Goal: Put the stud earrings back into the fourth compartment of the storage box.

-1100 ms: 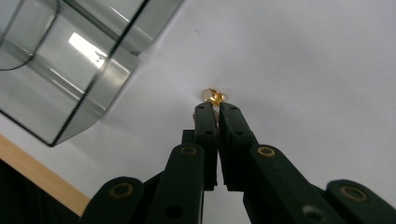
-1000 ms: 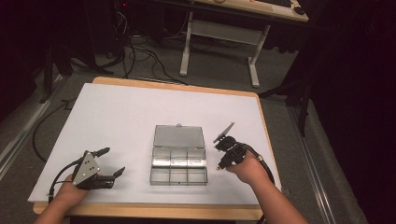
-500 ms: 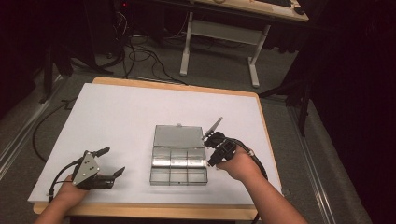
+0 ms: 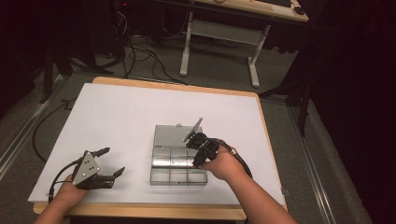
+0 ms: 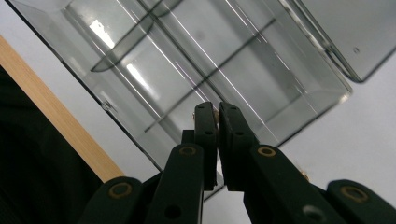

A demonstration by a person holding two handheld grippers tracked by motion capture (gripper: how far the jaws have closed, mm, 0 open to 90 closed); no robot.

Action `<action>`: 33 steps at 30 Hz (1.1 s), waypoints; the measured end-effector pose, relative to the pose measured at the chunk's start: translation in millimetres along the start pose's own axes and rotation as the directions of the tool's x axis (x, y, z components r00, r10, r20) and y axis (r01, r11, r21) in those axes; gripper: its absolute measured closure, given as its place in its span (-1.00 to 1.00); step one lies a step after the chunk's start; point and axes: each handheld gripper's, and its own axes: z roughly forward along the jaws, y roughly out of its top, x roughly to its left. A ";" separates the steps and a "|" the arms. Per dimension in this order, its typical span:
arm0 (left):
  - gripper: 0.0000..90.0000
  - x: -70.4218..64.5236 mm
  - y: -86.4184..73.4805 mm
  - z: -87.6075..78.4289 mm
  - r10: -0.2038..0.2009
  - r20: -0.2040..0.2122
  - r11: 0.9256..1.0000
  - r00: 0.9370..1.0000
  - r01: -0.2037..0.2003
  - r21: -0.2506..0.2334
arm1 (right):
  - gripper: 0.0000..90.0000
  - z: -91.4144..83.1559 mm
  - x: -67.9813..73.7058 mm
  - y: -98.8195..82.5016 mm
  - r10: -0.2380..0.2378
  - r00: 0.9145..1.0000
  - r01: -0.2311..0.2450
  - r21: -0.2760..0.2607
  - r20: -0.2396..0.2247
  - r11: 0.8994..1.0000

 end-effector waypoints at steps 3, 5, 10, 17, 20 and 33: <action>-0.67 0.2 0.0 0.0 -0.001 0.002 1.000 1.000 0.001 0.001 | 0.94 1.9 1.9 3.7 -0.028 1.000 0.028 -0.002 -0.001 1.000; -0.67 0.4 0.1 0.0 -0.002 0.003 1.000 1.000 0.002 0.002 | 0.95 3.8 7.1 8.3 -0.028 1.000 0.028 0.001 -0.004 1.000; -0.67 0.3 0.1 -0.2 0.001 0.004 1.000 1.000 -0.001 0.004 | 0.94 9.3 20.0 19.5 -0.056 0.998 0.056 0.005 -0.016 0.998; -0.67 0.1 -0.2 0.3 0.000 0.001 1.000 1.000 0.000 -0.004 | 0.94 19.2 40.9 37.0 -0.121 0.992 0.120 -0.004 -0.033 0.993; -0.67 0.2 -0.1 0.2 -0.001 0.000 1.000 1.000 0.001 -0.002 | 0.94 25.1 49.0 44.3 -0.140 0.989 0.140 -0.006 -0.044 0.990; -0.67 1.1 -0.1 -0.5 0.001 0.006 1.000 1.000 -0.001 0.002 | 0.94 55.6 70.9 68.7 -0.201 0.978 0.202 0.028 -0.047 0.979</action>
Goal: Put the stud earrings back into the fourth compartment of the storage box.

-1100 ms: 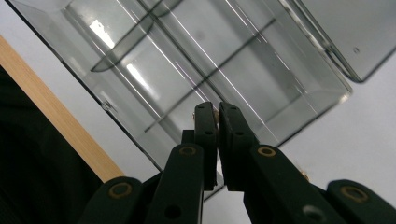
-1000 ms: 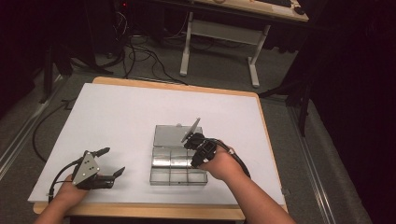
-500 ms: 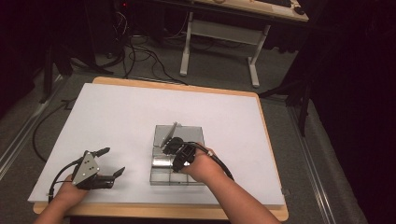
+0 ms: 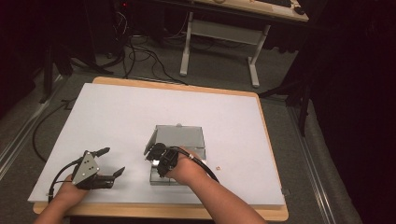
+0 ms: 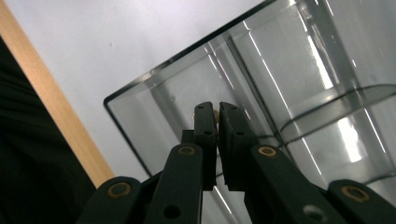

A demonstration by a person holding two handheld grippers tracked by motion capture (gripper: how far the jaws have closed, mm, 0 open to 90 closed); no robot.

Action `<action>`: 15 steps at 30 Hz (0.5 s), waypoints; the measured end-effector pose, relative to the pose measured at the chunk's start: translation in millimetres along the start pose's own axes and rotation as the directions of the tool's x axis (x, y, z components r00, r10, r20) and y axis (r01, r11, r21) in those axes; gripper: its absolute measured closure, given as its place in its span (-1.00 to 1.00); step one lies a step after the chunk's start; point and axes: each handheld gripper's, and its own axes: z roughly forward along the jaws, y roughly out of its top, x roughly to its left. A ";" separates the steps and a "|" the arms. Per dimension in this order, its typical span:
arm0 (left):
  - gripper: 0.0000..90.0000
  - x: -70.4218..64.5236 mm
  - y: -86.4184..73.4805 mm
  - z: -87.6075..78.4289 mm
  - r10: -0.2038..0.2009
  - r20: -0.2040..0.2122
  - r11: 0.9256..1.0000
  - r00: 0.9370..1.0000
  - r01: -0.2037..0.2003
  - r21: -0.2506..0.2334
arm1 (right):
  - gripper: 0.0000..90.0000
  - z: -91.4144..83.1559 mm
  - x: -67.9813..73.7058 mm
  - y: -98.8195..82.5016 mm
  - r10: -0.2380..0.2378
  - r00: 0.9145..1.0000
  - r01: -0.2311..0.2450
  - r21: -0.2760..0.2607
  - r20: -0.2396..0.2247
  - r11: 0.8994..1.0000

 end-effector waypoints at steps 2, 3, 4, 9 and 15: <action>-0.67 0.4 0.1 -0.2 0.000 0.002 1.000 1.000 0.000 0.002 | 0.93 2.8 -0.1 2.3 -0.007 1.000 0.007 0.012 0.003 1.000; -0.67 0.5 0.1 -0.4 0.000 0.003 1.000 1.000 -0.001 0.004 | 0.93 4.7 0.0 3.0 -0.005 1.000 0.005 0.012 0.000 1.000; -0.67 0.4 0.0 -0.2 0.000 0.002 1.000 1.000 0.000 0.002 | 0.93 6.3 -0.4 3.9 -0.012 1.000 0.012 0.019 0.001 1.000; -0.67 0.7 0.1 0.0 -0.002 0.002 1.000 1.000 0.002 0.003 | 0.92 10.1 1.4 7.4 -0.020 1.000 0.020 0.017 0.000 1.000; -0.67 0.0 0.0 0.0 0.001 0.002 1.000 1.000 -0.001 0.001 | 0.74 5.8 1.1 5.8 -0.017 1.000 0.017 -0.003 0.008 1.000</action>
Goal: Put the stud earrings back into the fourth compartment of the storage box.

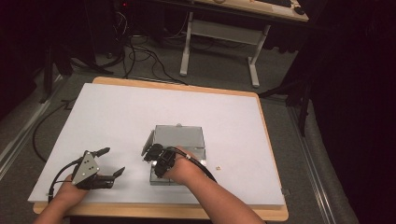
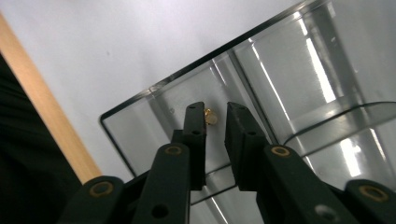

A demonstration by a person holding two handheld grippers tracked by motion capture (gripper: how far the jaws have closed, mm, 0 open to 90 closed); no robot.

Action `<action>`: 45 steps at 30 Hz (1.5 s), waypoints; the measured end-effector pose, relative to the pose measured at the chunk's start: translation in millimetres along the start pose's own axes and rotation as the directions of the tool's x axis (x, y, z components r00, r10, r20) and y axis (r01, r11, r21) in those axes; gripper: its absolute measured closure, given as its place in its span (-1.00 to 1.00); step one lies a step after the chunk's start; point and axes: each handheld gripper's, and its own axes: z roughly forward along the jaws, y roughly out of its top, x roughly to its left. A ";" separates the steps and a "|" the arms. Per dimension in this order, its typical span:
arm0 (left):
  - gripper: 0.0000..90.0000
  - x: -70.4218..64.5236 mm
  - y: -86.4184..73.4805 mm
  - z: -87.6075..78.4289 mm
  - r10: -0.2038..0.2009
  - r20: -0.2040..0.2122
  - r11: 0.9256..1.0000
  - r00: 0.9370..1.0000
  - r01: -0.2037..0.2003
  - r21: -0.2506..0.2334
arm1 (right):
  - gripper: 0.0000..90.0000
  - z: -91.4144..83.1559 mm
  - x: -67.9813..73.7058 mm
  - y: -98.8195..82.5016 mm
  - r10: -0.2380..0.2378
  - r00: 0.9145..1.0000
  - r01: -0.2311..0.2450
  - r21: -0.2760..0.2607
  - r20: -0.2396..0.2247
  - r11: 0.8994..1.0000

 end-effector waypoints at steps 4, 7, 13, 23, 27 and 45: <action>-0.67 0.2 0.0 0.1 0.000 0.000 1.000 1.000 0.000 0.001 | 0.61 -10.3 -0.2 -3.5 0.003 1.000 -0.003 -0.028 -0.005 1.000; -0.67 -0.3 -0.1 0.4 -0.005 -0.002 1.000 1.000 0.005 -0.007 | 0.47 -26.2 -3.7 -13.4 0.010 1.000 -0.009 -0.061 0.012 0.998; -0.67 0.5 0.1 0.2 -0.001 -0.003 1.000 1.000 0.001 -0.001 | 0.41 -42.3 -17.5 -38.3 0.073 0.997 -0.071 -0.068 0.023 0.995; -0.67 0.2 -0.5 -1.3 -0.010 -0.008 1.000 1.000 0.009 -0.015 | 0.40 -59.0 -42.6 -84.6 0.214 0.976 -0.210 -0.071 0.050 0.975; -0.67 0.0 -0.5 -1.2 -0.012 -0.015 1.000 1.000 0.011 -0.018 | 0.47 -64.6 -52.0 -101.2 0.226 0.972 -0.220 -0.074 0.072 0.973; -0.67 -0.1 -0.3 -1.3 -0.003 -0.005 1.000 1.000 0.003 -0.012 | 0.62 -41.5 -98.6 -155.7 0.394 0.913 -0.391 -0.051 0.108 0.919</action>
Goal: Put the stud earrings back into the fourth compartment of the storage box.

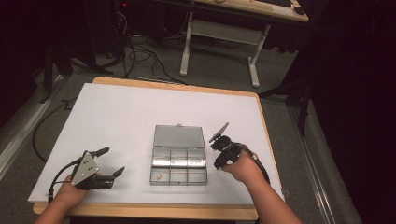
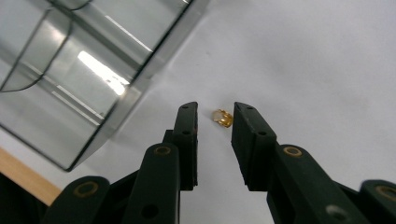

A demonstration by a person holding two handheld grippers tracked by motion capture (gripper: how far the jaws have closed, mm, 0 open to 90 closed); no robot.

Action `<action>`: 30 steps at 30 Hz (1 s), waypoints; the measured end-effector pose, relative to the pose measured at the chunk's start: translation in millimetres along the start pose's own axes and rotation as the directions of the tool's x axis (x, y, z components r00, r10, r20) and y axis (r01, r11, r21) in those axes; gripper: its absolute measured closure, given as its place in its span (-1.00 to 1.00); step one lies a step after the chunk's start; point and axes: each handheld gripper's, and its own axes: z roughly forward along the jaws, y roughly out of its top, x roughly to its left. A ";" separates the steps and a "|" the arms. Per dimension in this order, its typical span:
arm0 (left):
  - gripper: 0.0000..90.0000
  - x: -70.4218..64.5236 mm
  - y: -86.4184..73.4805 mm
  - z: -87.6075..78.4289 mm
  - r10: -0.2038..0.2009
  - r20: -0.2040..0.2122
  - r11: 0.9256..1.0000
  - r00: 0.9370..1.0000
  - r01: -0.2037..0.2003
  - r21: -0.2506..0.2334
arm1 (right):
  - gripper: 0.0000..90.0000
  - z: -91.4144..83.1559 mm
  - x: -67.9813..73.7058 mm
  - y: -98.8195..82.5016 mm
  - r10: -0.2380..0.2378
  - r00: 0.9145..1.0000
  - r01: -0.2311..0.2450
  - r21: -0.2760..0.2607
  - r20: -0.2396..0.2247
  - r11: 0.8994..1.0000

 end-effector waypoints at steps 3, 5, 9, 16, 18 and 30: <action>-0.67 -0.1 -0.1 0.1 0.001 -0.001 1.000 1.000 -0.001 -0.001 | 0.64 6.9 -4.2 -0.7 0.016 1.000 -0.016 0.010 -0.007 1.000; -0.67 -0.3 0.0 0.1 0.004 -0.002 1.000 1.000 -0.004 -0.001 | 0.68 9.3 -4.4 0.1 0.020 1.000 -0.020 0.021 0.003 1.000; -0.67 -0.5 -0.1 0.2 0.005 -0.003 1.000 1.000 -0.005 -0.002 | 0.73 16.6 -6.6 0.9 0.021 1.000 -0.020 0.019 -0.015 1.000; -0.67 -0.4 0.0 0.2 0.006 0.002 1.000 1.000 -0.006 0.001 | 0.89 25.5 -6.7 1.1 0.027 1.000 -0.027 0.031 -0.007 0.999; -0.67 -0.5 0.0 0.3 0.008 -0.001 1.000 1.000 -0.008 -0.001 | 0.89 25.8 -6.7 1.6 0.016 1.000 -0.015 0.033 -0.013 0.999; -0.67 -0.4 0.1 0.2 0.006 0.002 1.000 1.000 -0.006 0.003 | 0.90 7.4 -0.4 3.7 0.017 0.999 -0.015 0.042 -0.029 0.999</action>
